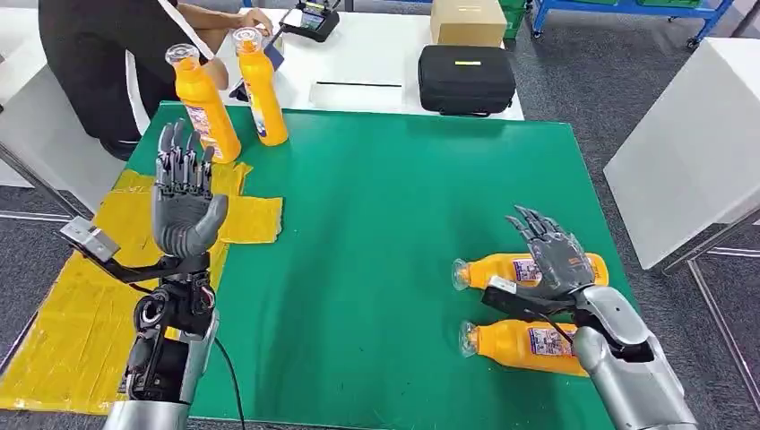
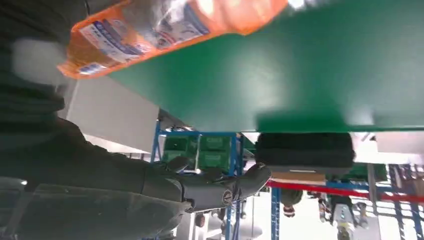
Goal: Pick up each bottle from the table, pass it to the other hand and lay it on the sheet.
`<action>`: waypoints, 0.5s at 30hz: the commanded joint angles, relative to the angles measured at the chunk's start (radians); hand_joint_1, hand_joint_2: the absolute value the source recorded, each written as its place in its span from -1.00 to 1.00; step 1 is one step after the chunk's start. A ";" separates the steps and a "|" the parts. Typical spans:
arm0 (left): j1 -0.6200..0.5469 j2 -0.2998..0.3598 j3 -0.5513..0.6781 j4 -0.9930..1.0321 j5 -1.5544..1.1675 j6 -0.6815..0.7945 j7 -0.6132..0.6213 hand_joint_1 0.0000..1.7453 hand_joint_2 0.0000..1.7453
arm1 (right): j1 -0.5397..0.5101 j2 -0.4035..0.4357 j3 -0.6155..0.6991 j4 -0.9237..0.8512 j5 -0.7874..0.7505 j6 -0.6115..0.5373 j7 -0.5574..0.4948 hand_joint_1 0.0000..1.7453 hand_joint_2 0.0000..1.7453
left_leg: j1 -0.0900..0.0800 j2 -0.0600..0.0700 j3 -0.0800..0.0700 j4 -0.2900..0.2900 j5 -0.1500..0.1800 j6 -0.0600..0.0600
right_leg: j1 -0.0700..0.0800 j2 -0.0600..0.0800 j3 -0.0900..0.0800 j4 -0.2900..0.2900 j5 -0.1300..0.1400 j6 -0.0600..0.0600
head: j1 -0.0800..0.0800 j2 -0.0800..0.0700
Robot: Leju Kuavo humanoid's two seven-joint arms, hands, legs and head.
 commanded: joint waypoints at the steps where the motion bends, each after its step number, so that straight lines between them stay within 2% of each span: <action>1: -0.044 0.027 0.017 0.080 0.000 0.007 0.004 -1.00 1.00 | -0.103 0.022 -0.026 0.209 0.034 -0.018 0.025 -1.00 1.00 | 0.000 0.005 0.007 -0.001 -0.002 -0.003 | 0.001 0.002 0.006 -0.001 -0.001 -0.002 | 0.000 0.000; 3: -0.042 0.025 0.018 0.086 0.002 0.007 0.004 -1.00 1.00 | -0.127 0.014 -0.031 0.248 0.033 -0.018 0.023 -1.00 1.00 | 0.000 0.003 0.003 -0.001 -0.001 -0.001 | 0.000 0.001 0.002 -0.001 0.000 -0.001 | 0.000 0.000; 5: -0.044 0.026 0.017 0.089 0.002 0.009 0.004 -1.00 1.00 | -0.138 0.012 -0.034 0.268 0.033 -0.018 0.022 -1.00 1.00 | 0.000 0.004 0.007 -0.001 -0.002 -0.003 | 0.000 0.002 0.006 -0.001 -0.002 -0.002 | 0.000 0.000; 8: -0.040 0.024 0.021 0.084 0.002 0.010 0.004 -1.00 1.00 | -0.172 0.016 -0.043 0.346 0.051 -0.053 0.030 -1.00 1.00 | 0.000 0.003 0.005 -0.001 -0.001 -0.002 | 0.000 0.002 0.004 -0.001 0.000 -0.002 | 0.000 0.000; 15: -0.041 0.027 0.021 0.094 0.006 0.013 0.004 -1.00 1.00 | -0.211 0.021 -0.043 0.417 0.059 -0.053 0.031 -1.00 1.00 | 0.000 0.005 0.006 -0.001 -0.002 -0.002 | 0.001 0.002 0.005 -0.001 -0.001 -0.002 | 0.000 0.000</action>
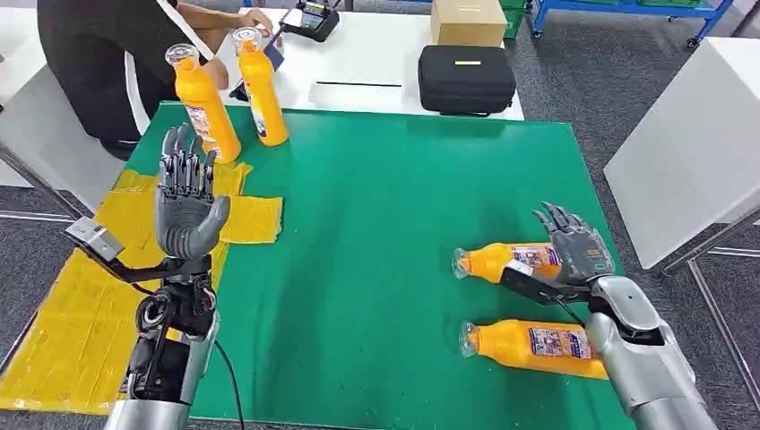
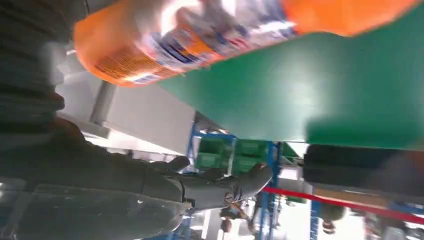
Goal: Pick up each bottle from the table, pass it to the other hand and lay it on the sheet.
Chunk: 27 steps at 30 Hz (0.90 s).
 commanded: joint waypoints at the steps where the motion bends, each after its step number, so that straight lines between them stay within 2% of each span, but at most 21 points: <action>1: -0.040 0.024 0.019 0.072 0.006 0.004 0.004 -1.00 1.00 | -0.099 0.037 -0.017 0.191 0.007 0.001 -0.001 -1.00 1.00 | 0.000 0.005 0.008 -0.001 -0.003 -0.003 | 0.001 0.003 0.007 -0.001 -0.002 -0.003 | 0.000 0.000; 4: -0.040 0.024 0.019 0.072 0.006 0.004 0.004 -1.00 1.00 | -0.099 0.037 -0.017 0.191 0.007 0.001 -0.001 -1.00 1.00 | 0.000 0.003 0.004 -0.001 -0.001 -0.002 | 0.000 0.001 0.004 -0.001 -0.001 -0.002 | 0.000 0.000; 6: -0.044 0.024 0.017 0.079 0.006 0.006 0.004 -1.00 1.00 | -0.110 0.038 -0.014 0.211 0.007 0.009 -0.006 -1.00 1.00 | 0.000 0.005 0.008 -0.001 -0.003 -0.003 | 0.001 0.002 0.006 -0.001 -0.002 -0.003 | 0.000 0.000; 10: -0.046 0.026 0.017 0.085 0.009 0.008 0.004 -1.00 1.00 | -0.124 0.036 -0.009 0.243 0.010 0.021 -0.008 -1.00 1.00 | 0.000 0.003 0.004 -0.001 -0.001 -0.002 | 0.001 0.001 0.003 -0.001 0.000 -0.002 | 0.000 0.000; 18: -0.045 0.026 0.016 0.087 0.011 0.009 0.004 -1.00 1.00 | -0.131 0.036 -0.007 0.260 0.012 0.024 -0.009 -1.00 1.00 | 0.000 0.004 0.006 -0.001 -0.002 -0.002 | 0.000 0.002 0.005 -0.001 -0.001 -0.002 | 0.000 0.000; 27: -0.050 0.025 0.010 0.100 0.026 0.021 0.004 -1.00 1.00 | -0.209 0.075 0.017 0.422 0.042 0.027 0.009 -1.00 1.00 | 0.000 0.005 0.006 -0.001 -0.002 -0.003 | 0.001 0.003 0.005 -0.001 -0.001 -0.002 | 0.000 0.000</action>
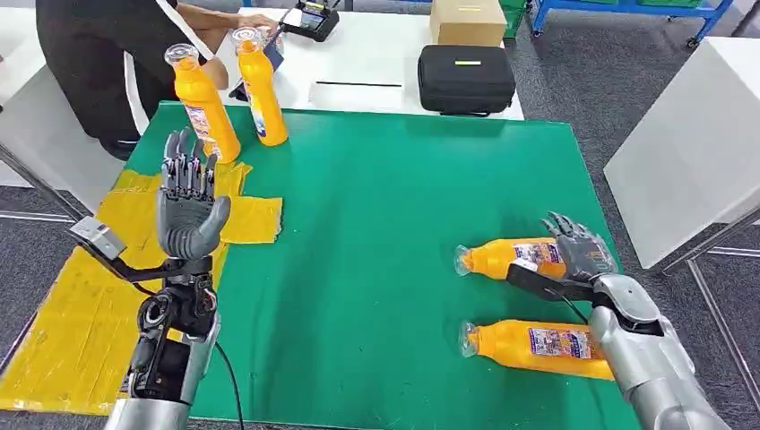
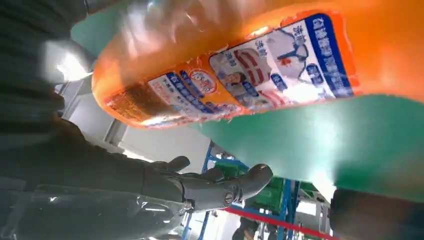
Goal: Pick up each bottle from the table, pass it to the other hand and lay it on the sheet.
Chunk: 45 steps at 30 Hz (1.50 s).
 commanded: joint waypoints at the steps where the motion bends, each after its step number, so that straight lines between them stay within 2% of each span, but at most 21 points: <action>1: -0.049 0.022 0.008 0.075 0.008 0.010 0.004 -1.00 1.00 | -0.119 0.069 0.015 0.217 0.019 0.005 0.012 -1.00 1.00 | 0.000 0.004 0.003 0.000 -0.001 -0.002 | 0.001 0.002 0.002 -0.001 0.000 -0.001 | 0.000 0.000; 3: -0.049 0.022 0.008 0.075 0.008 0.010 0.004 -1.00 1.00 | -0.119 0.069 0.015 0.217 0.019 0.005 0.012 -1.00 1.00 | 0.000 0.005 0.007 -0.001 -0.003 -0.003 | 0.001 0.003 0.006 -0.001 -0.001 -0.003 | 0.000 0.000; 7: -0.049 0.022 0.008 0.075 0.008 0.010 0.004 -1.00 1.00 | -0.119 0.069 0.015 0.217 0.019 0.005 0.012 -1.00 1.00 | 0.000 0.003 0.003 -0.001 -0.001 -0.002 | 0.000 0.001 0.002 -0.001 0.000 -0.001 | 0.000 0.000; 11: -0.054 0.023 0.000 0.093 0.012 0.004 0.004 -1.00 1.00 | -0.128 0.060 0.013 0.252 0.021 0.019 0.022 -1.00 1.00 | 0.000 0.005 0.007 0.000 -0.003 -0.003 | 0.000 0.003 0.006 0.000 -0.002 -0.003 | 0.000 0.000; 16: -0.062 0.022 -0.004 0.114 0.019 0.001 0.004 -1.00 1.00 | -0.107 0.041 0.006 0.297 0.021 0.033 0.023 -1.00 1.00 | 0.000 0.000 0.004 -0.001 -0.001 -0.002 | 0.001 -0.001 0.004 -0.001 -0.001 -0.002 | 0.000 0.000; 18: -0.064 0.022 -0.004 0.122 0.022 0.001 0.004 -1.00 1.00 | -0.100 0.043 0.007 0.313 0.021 0.051 0.022 -0.96 1.00 | 0.000 0.001 0.007 -0.001 -0.002 -0.003 | 0.001 -0.001 0.007 -0.001 -0.002 -0.002 | 0.000 0.000; 19: -0.064 0.023 -0.003 0.124 0.023 0.002 0.004 -1.00 1.00 | -0.099 0.046 0.007 0.316 0.021 0.053 0.022 0.70 1.00 | 0.001 0.000 0.006 -0.001 -0.001 -0.002 | 0.001 -0.001 0.006 -0.001 -0.001 -0.002 | 0.000 0.000; 20: -0.065 0.024 -0.003 0.125 0.024 0.002 0.004 -1.00 1.00 | -0.100 0.051 0.009 0.322 0.023 0.063 0.021 1.00 1.00 | 0.001 0.001 0.007 -0.001 -0.002 -0.002 | 0.001 -0.001 0.007 -0.002 -0.002 -0.002 | 0.000 0.000; 32: -0.060 0.029 -0.001 0.123 0.031 0.009 0.004 -1.00 1.00 | -0.110 0.069 0.007 0.314 0.030 0.044 0.024 1.00 1.00 | 0.001 0.002 0.010 -0.001 -0.002 -0.003 | 0.001 -0.001 0.009 -0.002 -0.002 -0.003 | 0.000 0.000; 39: -0.059 0.029 -0.001 0.121 0.032 0.010 0.004 -1.00 1.00 | -0.106 0.073 0.003 0.305 0.028 0.022 0.018 1.00 1.00 | 0.001 0.001 0.006 -0.001 -0.001 -0.001 | 0.001 0.000 0.006 -0.002 0.000 -0.002 | 0.000 0.000; 40: -0.056 0.030 0.000 0.117 0.032 0.012 0.004 -1.00 1.00 | -0.101 0.082 -0.007 0.291 0.016 -0.016 -0.010 1.00 1.00 | 0.001 0.001 0.006 -0.001 -0.001 -0.002 | 0.001 0.000 0.006 -0.002 -0.001 -0.002 | 0.000 0.000; 41: -0.052 0.032 0.000 0.111 0.032 0.012 0.004 -1.00 1.00 | -0.096 0.102 -0.044 0.266 -0.038 -0.059 -0.107 1.00 1.00 | 0.001 0.002 0.010 -0.001 -0.002 -0.003 | 0.001 -0.001 0.009 -0.002 -0.002 -0.003 | 0.000 0.000; 42: -0.041 0.034 0.001 0.097 0.030 0.015 0.004 -1.00 1.00 | -0.084 0.138 -0.115 0.216 -0.151 -0.071 -0.259 1.00 1.00 | 0.001 0.002 0.007 -0.001 -0.001 -0.002 | 0.001 0.000 0.006 -0.002 -0.001 -0.002 | 0.000 0.000; 45: -0.019 0.034 -0.008 0.063 0.025 0.021 0.004 -1.00 1.00 | -0.034 0.228 -0.221 0.003 -0.325 -0.140 -0.367 1.00 1.00 | 0.001 0.007 0.009 -0.002 -0.002 -0.003 | 0.001 0.005 0.007 -0.002 -0.001 -0.003 | 0.000 0.000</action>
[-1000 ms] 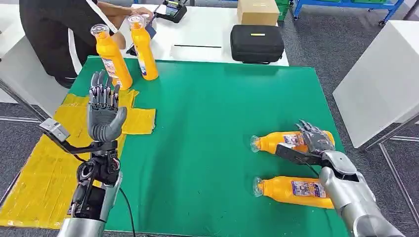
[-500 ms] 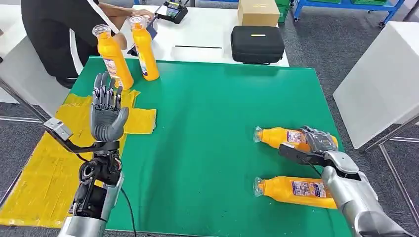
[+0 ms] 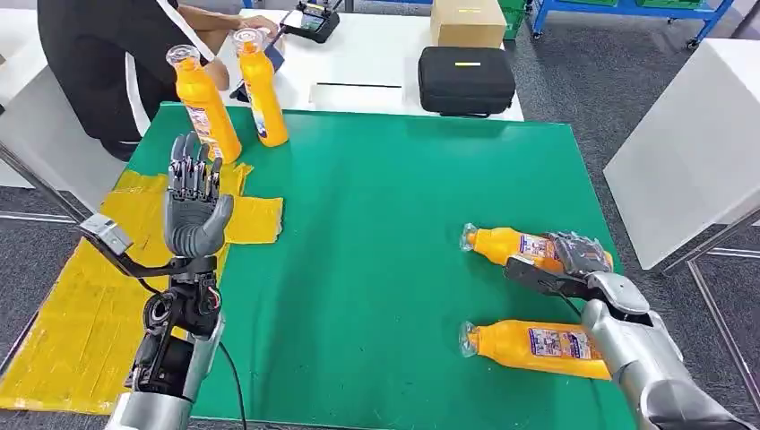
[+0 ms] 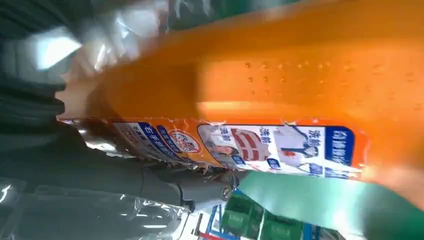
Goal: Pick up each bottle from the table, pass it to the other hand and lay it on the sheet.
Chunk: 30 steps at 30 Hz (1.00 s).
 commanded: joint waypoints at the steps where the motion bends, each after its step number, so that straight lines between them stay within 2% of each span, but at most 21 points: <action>1: 0.008 0.029 -0.013 -0.011 -0.006 0.021 0.004 -1.00 1.00 | 0.092 0.214 -0.258 -0.308 -0.370 -0.146 -0.332 1.00 1.00 | 0.001 0.008 0.004 -0.001 -0.003 -0.003 | 0.001 0.007 0.002 -0.001 0.000 -0.002 | 0.001 0.000; 2: 0.014 0.029 -0.024 -0.022 -0.006 0.031 0.004 -1.00 1.00 | 0.102 0.239 -0.284 -0.358 -0.403 -0.197 -0.304 1.00 1.00 | 0.000 0.011 0.005 -0.001 -0.004 -0.003 | 0.001 0.009 0.002 0.000 0.000 -0.003 | 0.000 0.000; 3: 0.017 0.030 -0.039 -0.030 -0.005 0.038 0.004 -1.00 1.00 | 0.117 0.263 -0.307 -0.407 -0.456 -0.218 -0.302 1.00 1.00 | 0.000 0.008 0.002 -0.001 -0.002 -0.002 | 0.001 0.007 -0.001 0.000 0.000 -0.002 | -0.001 0.000; 5: 0.019 0.033 -0.065 -0.042 0.001 0.050 0.004 -1.00 1.00 | 0.144 0.297 -0.338 -0.468 -0.576 -0.208 -0.328 1.00 1.00 | 0.001 0.004 0.001 -0.001 -0.001 -0.002 | 0.001 0.002 -0.002 0.000 0.000 -0.002 | -0.001 0.000; 9: 0.018 0.033 -0.071 -0.044 0.001 0.053 0.005 -1.00 1.00 | 0.152 0.306 -0.336 -0.477 -0.582 -0.220 -0.334 1.00 1.00 | 0.002 0.000 0.000 0.000 -0.001 -0.001 | 0.002 -0.001 0.000 0.000 -0.001 -0.001 | 0.000 0.000; 12: 0.018 0.035 -0.071 -0.042 0.003 0.052 0.004 -1.00 1.00 | 0.150 0.300 -0.336 -0.470 -0.585 -0.221 -0.335 1.00 1.00 | 0.001 0.003 0.004 0.000 -0.003 -0.002 | 0.001 0.001 0.002 0.001 -0.002 -0.002 | 0.000 0.000; 14: 0.018 0.041 -0.090 -0.050 -0.005 0.060 0.004 -1.00 1.00 | 0.152 0.333 -0.353 -0.492 -0.648 -0.242 -0.360 1.00 1.00 | 0.001 0.003 0.003 0.000 -0.002 -0.003 | 0.001 0.001 0.002 0.001 -0.002 -0.002 | 0.000 0.000; 17: 0.018 0.047 -0.122 -0.069 -0.027 0.072 0.012 -1.00 1.00 | 0.173 0.373 -0.331 -0.551 -0.702 -0.226 -0.353 1.00 1.00 | 0.000 0.004 0.003 0.000 -0.003 -0.003 | 0.000 0.001 0.002 0.001 -0.002 -0.003 | 0.000 0.000; 22: -0.022 0.043 -0.176 -0.039 -0.075 0.062 0.045 -1.00 1.00 | 0.166 0.416 -0.233 -0.544 -0.729 -0.136 -0.328 1.00 1.00 | 0.001 0.002 0.001 0.000 -0.001 -0.002 | 0.001 0.000 -0.001 0.001 -0.001 -0.002 | 0.000 0.000; 27: -0.042 0.037 -0.193 -0.015 -0.091 0.072 0.063 -1.00 1.00 | 0.160 0.427 -0.198 -0.521 -0.737 -0.135 -0.327 1.00 1.00 | 0.001 0.002 0.003 0.000 -0.002 -0.003 | 0.001 0.000 0.001 0.001 -0.002 -0.002 | 0.000 0.000; 30: -0.079 0.054 -0.228 0.051 -0.085 0.048 0.169 -1.00 1.00 | 0.135 0.439 -0.122 -0.461 -0.751 -0.071 -0.336 1.00 1.00 | 0.001 0.002 0.002 0.000 -0.002 -0.002 | 0.001 0.000 0.000 0.000 -0.001 -0.002 | 0.000 0.000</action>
